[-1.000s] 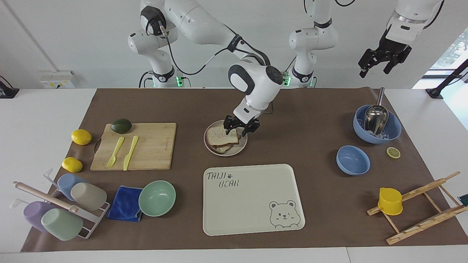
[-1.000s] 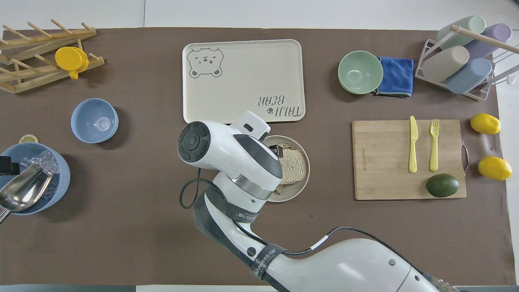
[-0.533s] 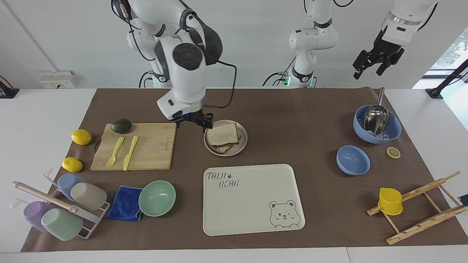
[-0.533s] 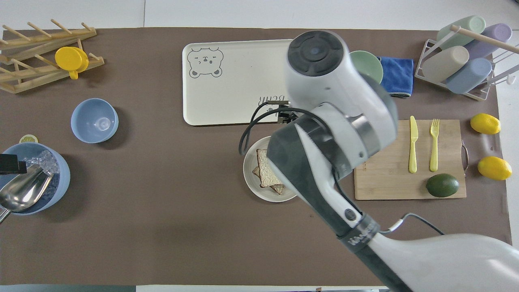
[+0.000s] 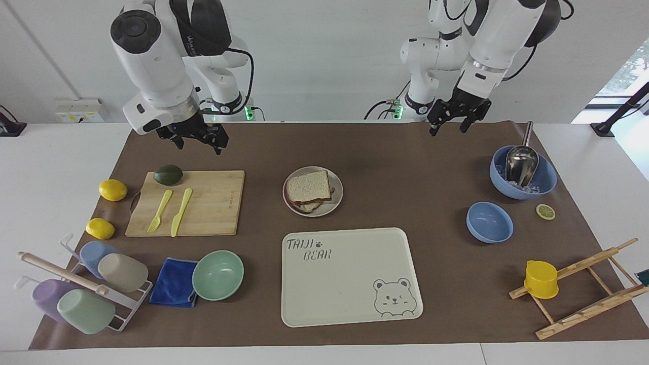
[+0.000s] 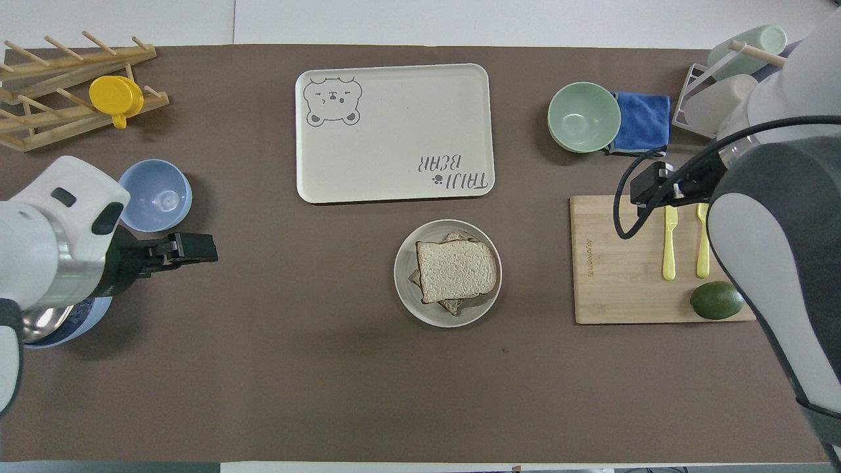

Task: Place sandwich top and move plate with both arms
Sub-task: 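Open the right gripper and withdraw it while the left gripper reaches in, then move the left gripper to the plate rim and grasp it, then slide the plate with the left gripper onto the bear-print tray, then open the left gripper and release the plate on the tray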

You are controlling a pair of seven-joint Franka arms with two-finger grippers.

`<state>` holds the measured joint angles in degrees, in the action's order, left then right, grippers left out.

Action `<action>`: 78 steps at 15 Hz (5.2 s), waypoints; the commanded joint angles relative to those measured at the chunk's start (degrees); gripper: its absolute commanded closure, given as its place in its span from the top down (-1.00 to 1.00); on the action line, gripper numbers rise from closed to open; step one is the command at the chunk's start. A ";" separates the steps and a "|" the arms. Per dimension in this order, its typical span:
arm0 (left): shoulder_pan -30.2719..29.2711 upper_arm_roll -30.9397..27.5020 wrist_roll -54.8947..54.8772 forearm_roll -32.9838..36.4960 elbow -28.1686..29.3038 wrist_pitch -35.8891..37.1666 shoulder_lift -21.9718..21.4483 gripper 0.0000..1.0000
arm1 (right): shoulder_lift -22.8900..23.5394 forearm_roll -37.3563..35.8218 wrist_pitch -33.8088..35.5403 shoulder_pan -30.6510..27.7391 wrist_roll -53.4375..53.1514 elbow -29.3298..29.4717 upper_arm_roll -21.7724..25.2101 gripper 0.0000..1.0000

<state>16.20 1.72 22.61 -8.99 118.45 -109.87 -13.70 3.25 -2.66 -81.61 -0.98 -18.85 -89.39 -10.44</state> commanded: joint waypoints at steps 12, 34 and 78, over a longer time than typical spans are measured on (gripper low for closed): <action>16.49 -0.85 7.89 -8.41 2.14 -35.31 26.43 1.00 | -4.48 5.31 -3.12 2.30 17.26 -4.40 14.92 1.00; 23.35 -0.85 10.17 -8.94 6.88 -35.85 24.68 -1.00 | -4.92 4.59 -2.76 1.86 19.73 -3.77 16.51 1.00; 6.30 -5.23 10.44 -13.95 -21.86 -22.16 38.76 1.00 | -4.92 4.59 -2.76 1.86 19.73 -3.77 16.51 1.00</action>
<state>22.36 -1.07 33.68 -23.02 95.57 -135.91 28.98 -0.99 2.50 -84.34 1.50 -0.39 -92.47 6.41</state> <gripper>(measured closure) 0.269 0.000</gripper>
